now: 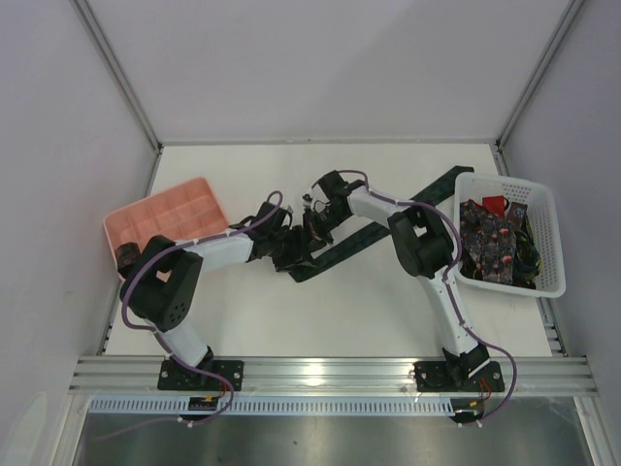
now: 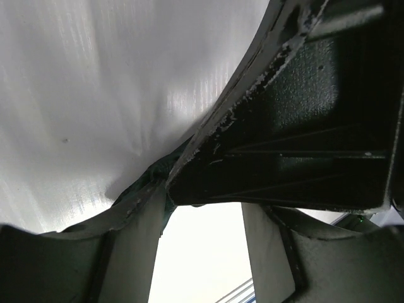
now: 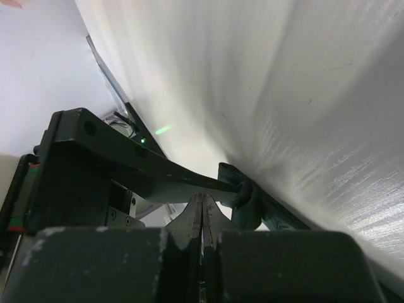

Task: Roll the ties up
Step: Roll the tie

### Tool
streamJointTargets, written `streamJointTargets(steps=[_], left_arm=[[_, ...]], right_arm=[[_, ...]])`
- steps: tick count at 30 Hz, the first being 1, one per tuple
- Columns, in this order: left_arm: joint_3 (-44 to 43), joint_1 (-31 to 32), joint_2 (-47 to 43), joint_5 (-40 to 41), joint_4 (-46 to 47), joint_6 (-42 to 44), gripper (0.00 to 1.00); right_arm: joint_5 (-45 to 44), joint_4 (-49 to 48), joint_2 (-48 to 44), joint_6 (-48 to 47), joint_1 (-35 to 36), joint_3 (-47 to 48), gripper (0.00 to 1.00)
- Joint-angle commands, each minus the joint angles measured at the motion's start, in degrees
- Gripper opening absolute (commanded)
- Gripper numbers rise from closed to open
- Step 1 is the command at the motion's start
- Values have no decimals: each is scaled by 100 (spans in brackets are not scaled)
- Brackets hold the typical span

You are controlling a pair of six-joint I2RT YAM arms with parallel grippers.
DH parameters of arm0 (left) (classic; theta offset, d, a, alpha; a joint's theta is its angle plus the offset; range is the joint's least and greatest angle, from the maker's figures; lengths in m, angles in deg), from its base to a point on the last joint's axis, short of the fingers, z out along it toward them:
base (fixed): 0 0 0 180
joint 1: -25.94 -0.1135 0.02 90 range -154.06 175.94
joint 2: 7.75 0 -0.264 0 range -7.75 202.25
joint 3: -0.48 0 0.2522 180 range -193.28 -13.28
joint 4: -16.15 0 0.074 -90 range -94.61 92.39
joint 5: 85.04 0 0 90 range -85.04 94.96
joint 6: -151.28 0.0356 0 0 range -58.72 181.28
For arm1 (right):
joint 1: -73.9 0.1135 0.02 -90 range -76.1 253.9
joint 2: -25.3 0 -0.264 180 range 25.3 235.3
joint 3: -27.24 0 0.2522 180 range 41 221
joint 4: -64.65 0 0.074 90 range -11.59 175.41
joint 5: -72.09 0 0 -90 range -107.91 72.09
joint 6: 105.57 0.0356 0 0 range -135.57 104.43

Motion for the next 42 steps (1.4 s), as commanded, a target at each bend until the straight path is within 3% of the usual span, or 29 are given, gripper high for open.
streamJointTargets(steps=[1, 8, 18, 31, 32, 35, 37, 39, 42], left_arm=[[209, 32, 48, 284, 122, 232, 58], [183, 32, 110, 293, 105, 293, 57], [147, 32, 31, 310, -62, 372, 57], [261, 32, -1076, 29, -221, 153, 61], [279, 23, -1138, 29, -264, 118, 59], [261, 15, -1174, -75, -405, -23, 37], [270, 15, -1060, -103, -405, -110, 30], [296, 15, -981, -103, -432, -198, 23], [323, 15, -866, -94, -440, -234, 21]], right_arm=[[492, 224, -91, -75, 67, -105, 0], [386, 409, -108, -286, 102, -342, 0], [-501, 585, -144, -637, 59, -457, 0], [-739, -21, -337, -646, -56, -1186, 0], [-730, -126, -372, -611, -64, -1247, 0], [-695, -346, -530, -453, -100, -1432, 0], [-678, -434, -626, -357, -100, -1476, 0], [-695, -444, -688, -339, -91, -1468, 0], [-783, -356, -873, -373, -91, -1424, 1]])
